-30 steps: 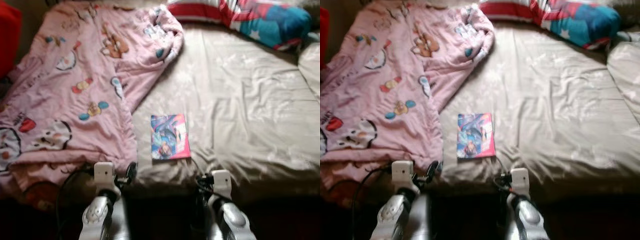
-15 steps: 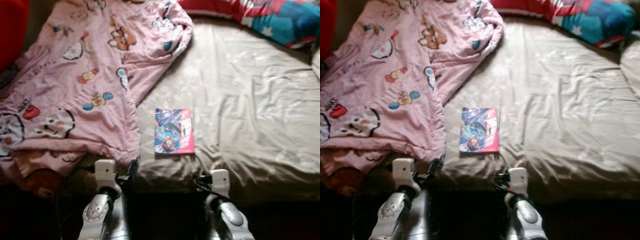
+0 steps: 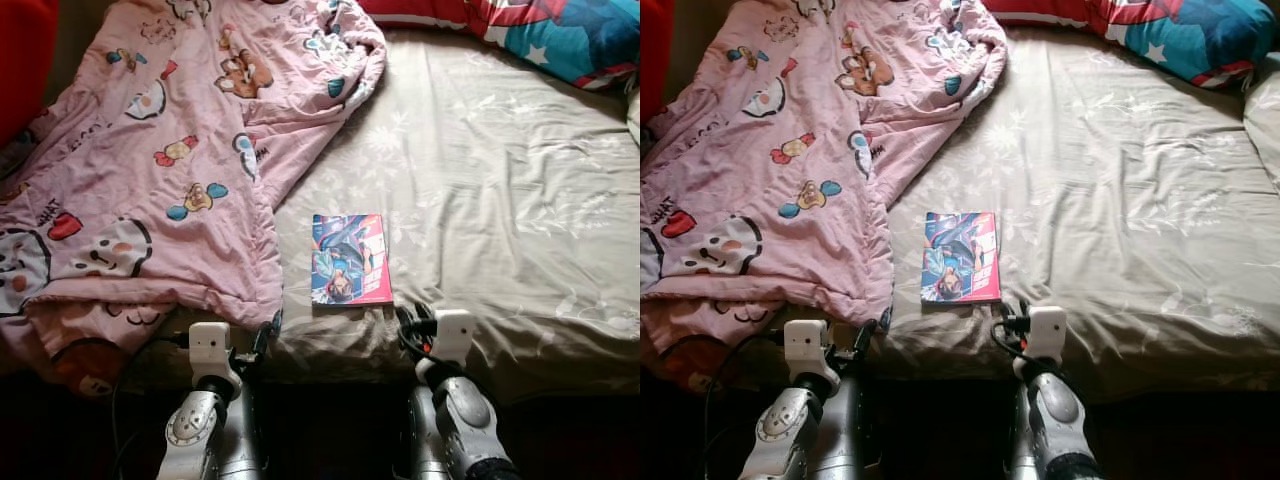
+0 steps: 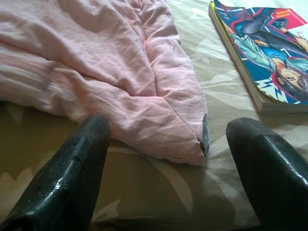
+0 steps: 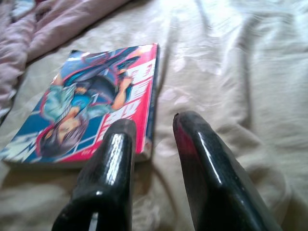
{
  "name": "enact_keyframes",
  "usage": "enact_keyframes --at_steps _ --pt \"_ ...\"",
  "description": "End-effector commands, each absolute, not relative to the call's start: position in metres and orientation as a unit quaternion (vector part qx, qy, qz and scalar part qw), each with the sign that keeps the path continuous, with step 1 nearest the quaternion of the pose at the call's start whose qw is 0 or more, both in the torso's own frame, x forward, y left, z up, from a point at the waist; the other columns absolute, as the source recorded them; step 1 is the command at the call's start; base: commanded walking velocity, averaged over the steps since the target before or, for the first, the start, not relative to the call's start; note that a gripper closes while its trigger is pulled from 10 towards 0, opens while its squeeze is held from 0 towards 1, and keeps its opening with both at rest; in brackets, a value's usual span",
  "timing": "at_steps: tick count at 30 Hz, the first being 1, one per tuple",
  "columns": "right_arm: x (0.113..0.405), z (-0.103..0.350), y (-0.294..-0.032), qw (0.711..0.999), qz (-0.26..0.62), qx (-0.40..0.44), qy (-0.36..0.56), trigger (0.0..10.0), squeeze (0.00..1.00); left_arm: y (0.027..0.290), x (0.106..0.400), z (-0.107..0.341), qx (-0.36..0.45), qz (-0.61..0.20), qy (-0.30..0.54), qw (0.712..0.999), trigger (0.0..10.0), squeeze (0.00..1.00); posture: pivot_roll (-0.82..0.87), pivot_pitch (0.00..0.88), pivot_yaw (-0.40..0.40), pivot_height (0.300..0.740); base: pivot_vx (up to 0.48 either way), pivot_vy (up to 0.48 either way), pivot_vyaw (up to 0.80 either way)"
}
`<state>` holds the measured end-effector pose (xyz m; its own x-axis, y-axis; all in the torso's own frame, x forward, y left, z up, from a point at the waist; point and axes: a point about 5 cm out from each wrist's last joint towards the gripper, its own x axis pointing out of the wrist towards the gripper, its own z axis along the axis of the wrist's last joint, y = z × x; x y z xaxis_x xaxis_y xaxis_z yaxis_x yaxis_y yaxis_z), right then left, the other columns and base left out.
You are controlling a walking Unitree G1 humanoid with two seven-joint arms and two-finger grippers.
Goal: Clean up the room
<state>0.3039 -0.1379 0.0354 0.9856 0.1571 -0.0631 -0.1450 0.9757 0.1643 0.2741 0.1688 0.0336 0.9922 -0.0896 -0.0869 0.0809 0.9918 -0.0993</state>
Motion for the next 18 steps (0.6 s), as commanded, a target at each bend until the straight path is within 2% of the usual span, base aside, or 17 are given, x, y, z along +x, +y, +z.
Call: enact_keyframes --at_steps 1,3,4,5,16,18 --pt "0.306 0.033 -0.137 0.992 0.068 0.093 0.057 10.0 0.00 0.171 0.269 0.029 -0.045 -0.039 0.052 0.997 10.0 0.00 -0.01 0.259 0.025 0.568 0.000 0.000 0.00" --pt "0.309 0.035 -0.136 0.991 0.065 0.103 0.061 10.0 0.00 0.171 0.269 0.029 -0.044 -0.039 0.052 0.997 10.0 0.00 -0.01 0.260 0.025 0.568 0.000 0.000 0.00" --pt "0.312 0.034 -0.135 0.989 0.063 0.110 0.078 10.0 0.13 0.171 0.269 0.029 -0.044 -0.040 0.053 0.997 10.0 0.00 -0.01 0.263 0.026 0.568 0.000 0.000 0.00" --pt "0.321 0.038 -0.133 0.982 0.059 0.150 0.101 10.0 1.00 0.171 0.269 0.029 -0.041 -0.041 0.054 0.997 10.0 0.00 -0.01 0.263 0.026 0.568 0.000 0.000 0.00" --pt "0.337 0.050 -0.126 0.973 0.067 0.187 0.119 10.0 1.00 0.175 0.264 0.032 -0.035 -0.039 0.048 0.997 10.0 0.00 0.06 0.298 0.038 0.568 0.000 0.000 0.00" --pt "0.342 0.055 -0.124 0.967 0.061 0.216 0.119 10.0 1.00 0.177 0.261 0.033 -0.033 -0.038 0.046 0.998 10.0 0.00 0.07 0.309 0.043 0.568 0.000 0.000 0.00"
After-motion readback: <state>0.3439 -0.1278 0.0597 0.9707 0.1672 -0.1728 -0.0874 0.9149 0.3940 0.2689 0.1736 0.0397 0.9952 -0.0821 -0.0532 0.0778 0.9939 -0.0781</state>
